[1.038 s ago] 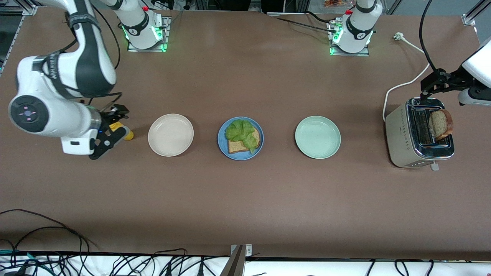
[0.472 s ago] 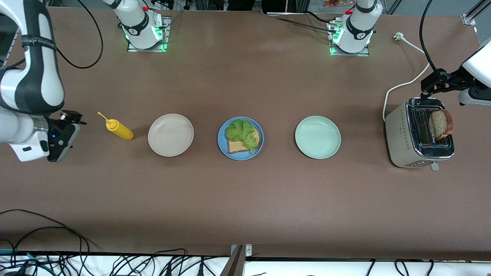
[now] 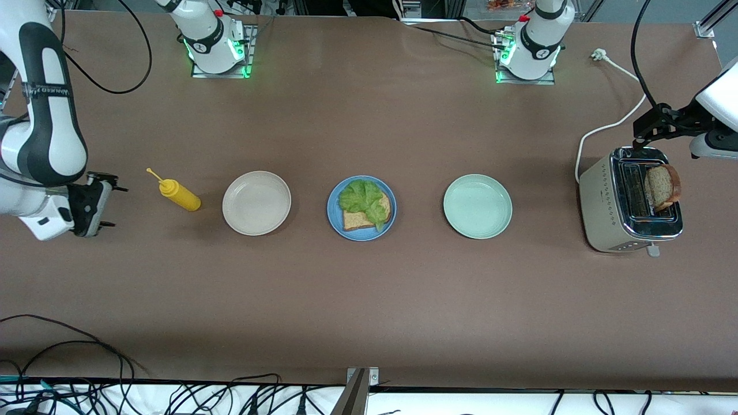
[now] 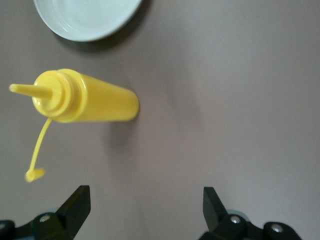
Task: Make sandwich in blue plate with both arms
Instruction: 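Move the right gripper to the yellow mustard bottle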
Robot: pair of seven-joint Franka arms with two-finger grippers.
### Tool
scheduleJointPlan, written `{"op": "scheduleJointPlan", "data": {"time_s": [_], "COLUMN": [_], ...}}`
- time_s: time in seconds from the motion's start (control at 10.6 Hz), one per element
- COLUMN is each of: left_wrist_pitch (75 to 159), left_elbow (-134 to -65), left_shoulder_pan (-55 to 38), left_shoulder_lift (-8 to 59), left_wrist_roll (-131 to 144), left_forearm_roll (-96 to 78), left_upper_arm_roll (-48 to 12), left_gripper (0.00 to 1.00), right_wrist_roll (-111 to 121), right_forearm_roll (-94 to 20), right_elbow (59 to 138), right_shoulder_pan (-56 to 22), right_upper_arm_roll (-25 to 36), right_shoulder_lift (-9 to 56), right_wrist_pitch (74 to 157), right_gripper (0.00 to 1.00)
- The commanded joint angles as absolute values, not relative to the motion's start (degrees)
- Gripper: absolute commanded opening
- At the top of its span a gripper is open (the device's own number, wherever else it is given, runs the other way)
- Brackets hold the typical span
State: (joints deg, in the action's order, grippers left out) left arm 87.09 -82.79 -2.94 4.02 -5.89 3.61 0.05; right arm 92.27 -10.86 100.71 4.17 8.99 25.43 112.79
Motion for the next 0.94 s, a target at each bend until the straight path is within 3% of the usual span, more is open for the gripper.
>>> {"op": "scheduleJointPlan", "data": {"time_s": [0.0,0.38,0.85], "left_wrist_pitch": [86.13,86.22,86.31], "left_elbow": [-81.3,-81.3,-81.3], "left_shoulder_pan": [-2.55,-1.76,-0.88], "left_shoulder_lift": [4.48,4.57,4.75], "left_wrist_roll": [-6.42,-6.5,-6.77], "left_forearm_roll": [4.48,4.39,4.22], "left_upper_arm_roll": [-0.26,-0.26,-0.26], "left_gripper": [1.0,1.0,1.0], "right_wrist_roll": [104.13,120.11,135.25], "right_forearm_roll": [-20.64,-29.61,-39.54], "right_elbow": [105.73,107.14,111.96], "right_shoulder_pan": [6.32,7.21,9.4], "right_upper_arm_roll": [8.35,8.35,8.44], "right_shoulder_lift": [26.97,29.35,29.71], "right_wrist_pitch": [115.31,116.54,111.09], "right_gripper": [1.0,1.0,1.0]}}
